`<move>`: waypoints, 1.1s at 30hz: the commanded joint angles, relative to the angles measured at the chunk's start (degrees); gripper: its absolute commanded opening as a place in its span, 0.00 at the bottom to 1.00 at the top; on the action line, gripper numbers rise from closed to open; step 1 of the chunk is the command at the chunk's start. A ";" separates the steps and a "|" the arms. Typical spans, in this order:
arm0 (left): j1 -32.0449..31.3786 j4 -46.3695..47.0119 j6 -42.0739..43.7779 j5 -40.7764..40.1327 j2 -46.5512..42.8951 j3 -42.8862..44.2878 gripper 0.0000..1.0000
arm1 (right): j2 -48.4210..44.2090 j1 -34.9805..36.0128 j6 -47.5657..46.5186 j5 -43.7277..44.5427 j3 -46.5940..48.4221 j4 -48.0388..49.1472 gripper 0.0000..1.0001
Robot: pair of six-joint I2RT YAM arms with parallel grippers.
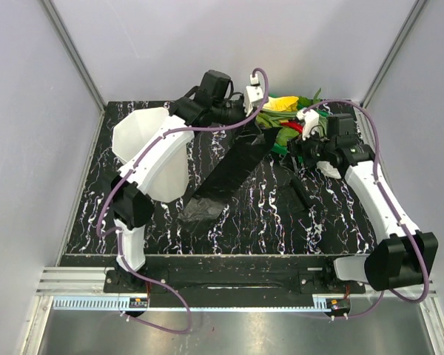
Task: Put the trash bags into the trash bin
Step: Place the trash bag at the center of the board, then unfold the trash bag at the center of the board.
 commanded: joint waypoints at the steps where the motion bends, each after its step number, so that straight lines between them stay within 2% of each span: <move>1: 0.33 1.31 -3.40 2.62 3.60 8.97 0.00 | -0.14 -0.27 2.31 -16.87 0.68 -0.17 0.77; 4: 0.42 1.40 -5.42 5.25 5.80 12.92 0.00 | 1.79 -0.27 4.24 -20.58 -0.99 3.94 0.80; 8: 0.42 2.71 -7.80 8.07 7.30 13.90 0.00 | 4.16 -0.27 4.69 -20.32 -3.01 12.46 0.81; 12: 0.50 2.98 -7.98 9.82 6.95 12.50 0.00 | 7.85 -0.27 4.51 -19.97 -4.15 20.72 0.81; 16: 0.59 3.77 -8.32 10.97 5.89 10.04 0.00 | 9.88 -0.27 6.53 -21.20 -7.49 33.47 0.81; 21: 0.68 5.61 -9.99 11.50 5.54 8.90 0.00 | 13.13 -0.18 12.92 -29.27 -7.67 44.63 0.79; 23: 0.85 6.75 -11.22 11.85 6.15 9.33 0.00 | 13.92 0.08 17.32 -31.30 -8.11 48.68 0.69; 24: 0.94 7.63 -12.18 12.20 6.50 9.77 0.00 | 14.01 0.25 19.17 -31.31 -8.28 49.65 0.58; 27: 1.21 10.79 -15.43 12.29 7.56 10.04 0.00 | 13.93 0.43 20.33 -31.57 -8.46 49.58 0.15; 28: 1.21 11.93 -16.23 11.59 7.91 9.95 0.05 | 13.75 0.43 19.55 -29.92 -7.94 47.40 0.07; 29: 1.29 12.73 -16.93 10.54 8.17 9.78 0.24 | 13.32 0.43 18.58 -26.07 -7.33 44.94 0.00; 30: 1.47 13.34 -17.37 9.05 8.52 9.69 0.48 | 12.96 0.43 18.05 -22.55 -6.28 41.35 0.00; 32: 2.26 14.49 -18.34 6.68 8.53 8.64 0.74 | 12.26 0.25 13.14 -16.31 -4.34 34.49 0.00; 33: 2.87 15.19 -19.04 5.62 8.18 7.76 0.82 | 11.73 0.34 11.90 -12.10 -4.07 30.28 0.00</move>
